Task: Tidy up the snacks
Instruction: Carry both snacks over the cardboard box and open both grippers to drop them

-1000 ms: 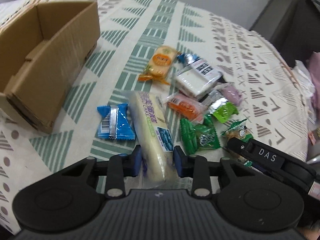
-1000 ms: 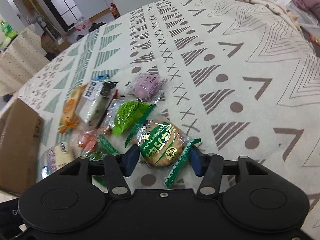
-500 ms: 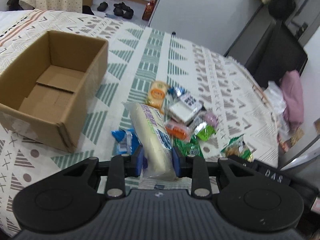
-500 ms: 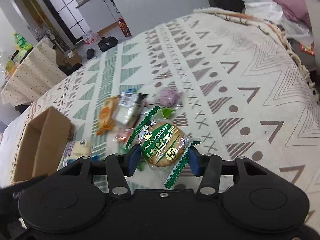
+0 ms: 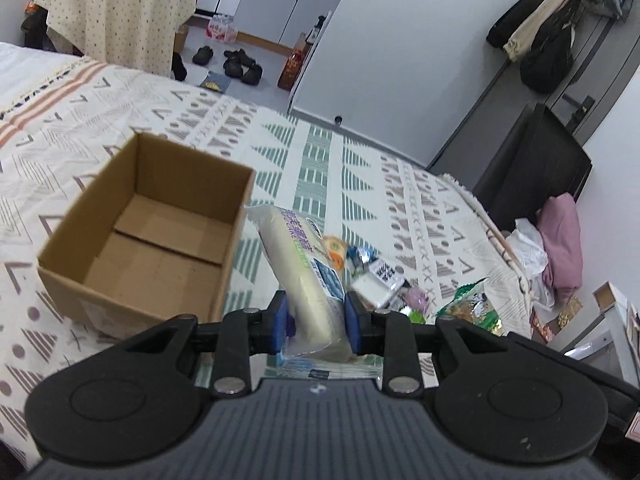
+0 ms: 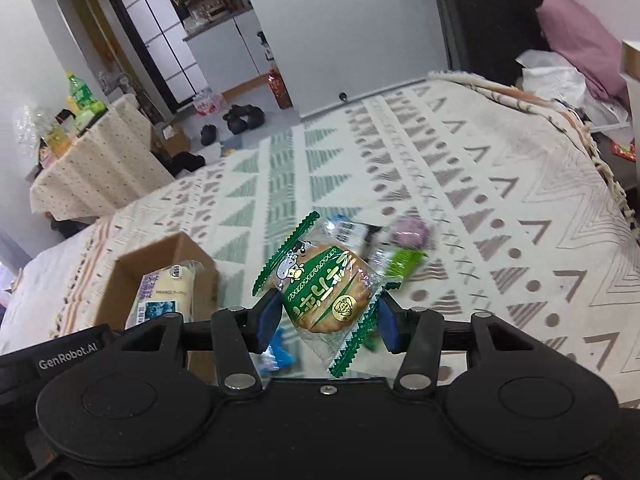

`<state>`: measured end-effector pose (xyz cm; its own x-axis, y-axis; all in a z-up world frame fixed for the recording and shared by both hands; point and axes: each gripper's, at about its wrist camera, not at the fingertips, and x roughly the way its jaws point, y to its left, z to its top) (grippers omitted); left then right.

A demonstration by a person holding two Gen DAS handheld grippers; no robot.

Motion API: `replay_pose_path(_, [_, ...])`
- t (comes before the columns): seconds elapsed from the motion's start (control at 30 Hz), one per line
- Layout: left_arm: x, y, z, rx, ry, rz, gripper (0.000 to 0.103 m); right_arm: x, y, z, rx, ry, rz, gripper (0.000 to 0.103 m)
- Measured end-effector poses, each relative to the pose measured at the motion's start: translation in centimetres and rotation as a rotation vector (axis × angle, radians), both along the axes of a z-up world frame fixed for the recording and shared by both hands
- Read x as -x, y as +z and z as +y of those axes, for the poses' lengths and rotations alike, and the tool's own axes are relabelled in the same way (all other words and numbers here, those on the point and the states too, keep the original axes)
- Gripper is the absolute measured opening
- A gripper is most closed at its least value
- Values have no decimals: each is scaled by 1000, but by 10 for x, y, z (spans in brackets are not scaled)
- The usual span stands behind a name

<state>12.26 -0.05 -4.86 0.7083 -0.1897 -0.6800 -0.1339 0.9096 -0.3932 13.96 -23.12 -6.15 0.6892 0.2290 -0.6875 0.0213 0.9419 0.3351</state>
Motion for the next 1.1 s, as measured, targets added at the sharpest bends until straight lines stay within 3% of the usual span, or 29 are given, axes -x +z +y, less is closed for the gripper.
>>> replay_pose_path(0.43, [6,19,60,38,60,-48,29,1,19,57,-25,46,-46,49])
replay_pose_path(0.77, [1,9,106,84,165,-31,29,-12,14,100,-52,107,-34,49])
replay_pose_path(1.1, [-32,-12,130,152,190,13,29,-36,0,139,-68,156,0,49])
